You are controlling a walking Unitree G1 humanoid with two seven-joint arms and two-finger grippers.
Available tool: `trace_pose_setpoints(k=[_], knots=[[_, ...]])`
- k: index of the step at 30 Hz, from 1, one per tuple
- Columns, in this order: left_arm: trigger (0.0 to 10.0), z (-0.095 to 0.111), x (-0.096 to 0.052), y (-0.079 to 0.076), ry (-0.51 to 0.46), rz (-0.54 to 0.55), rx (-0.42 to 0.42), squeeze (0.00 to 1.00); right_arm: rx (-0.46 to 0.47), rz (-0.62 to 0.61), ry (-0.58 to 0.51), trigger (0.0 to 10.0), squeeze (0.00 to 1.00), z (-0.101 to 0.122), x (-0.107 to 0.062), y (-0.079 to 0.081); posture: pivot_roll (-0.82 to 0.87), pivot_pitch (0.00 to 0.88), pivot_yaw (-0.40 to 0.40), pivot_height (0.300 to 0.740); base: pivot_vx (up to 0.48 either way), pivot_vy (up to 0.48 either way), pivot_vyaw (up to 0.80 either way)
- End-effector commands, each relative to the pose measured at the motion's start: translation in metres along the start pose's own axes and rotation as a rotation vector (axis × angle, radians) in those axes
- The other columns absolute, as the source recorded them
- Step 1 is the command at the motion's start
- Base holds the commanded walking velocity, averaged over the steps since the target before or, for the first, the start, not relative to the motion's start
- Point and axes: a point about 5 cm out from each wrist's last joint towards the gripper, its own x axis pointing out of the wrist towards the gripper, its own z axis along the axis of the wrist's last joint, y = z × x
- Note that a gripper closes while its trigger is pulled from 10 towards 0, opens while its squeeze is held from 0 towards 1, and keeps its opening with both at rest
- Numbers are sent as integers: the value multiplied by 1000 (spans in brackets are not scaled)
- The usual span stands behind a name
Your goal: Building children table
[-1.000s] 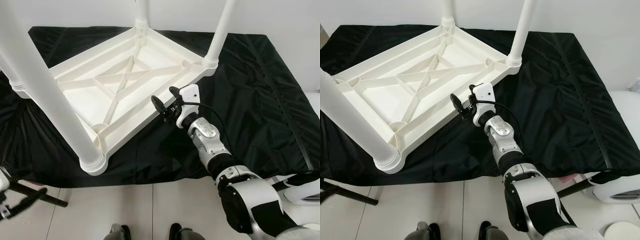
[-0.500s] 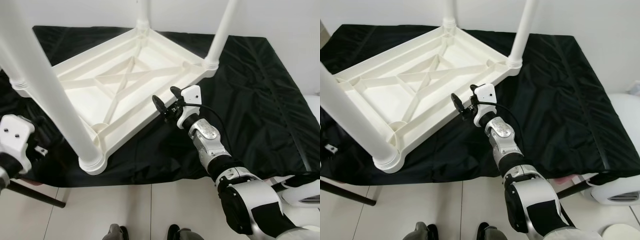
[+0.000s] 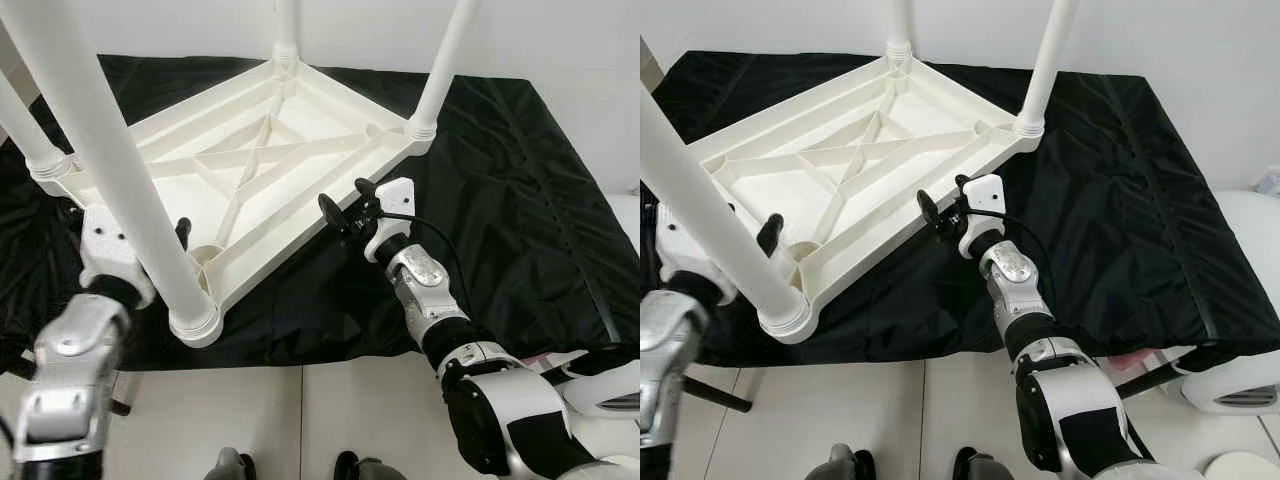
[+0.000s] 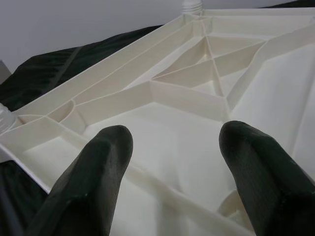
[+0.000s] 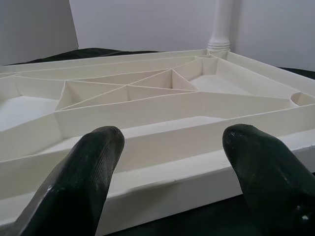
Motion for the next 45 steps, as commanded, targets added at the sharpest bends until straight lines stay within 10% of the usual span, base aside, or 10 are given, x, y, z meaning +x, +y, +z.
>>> trace_pose_setpoints(k=[1, 16, 26, 45], knots=[[10000, 2, 1, -7, 12, 21, 21, 0, 2, -16, 2, 10000, 0, -4, -5, -2, 100, 180, -23, 740, 0, 0, 0], [10000, 18, 30, -65, 63, 45, -56, 0, -45, -177, -69, 10000, 0, 3, -20, -13, 74, 186, -11, 740, 0, 0, 0], [10000, 33, 39, -87, 65, 22, -81, 0, -51, -392, -96, 10000, 0, 4, -74, -4, 40, 192, 11, 740, 0, 0, 0], [10000, 60, 59, -133, 24, -137, -146, 0, 43, -179, -46, 10000, 0, 34, -138, 42, -40, 213, 67, 740, 0, 0, 0]])
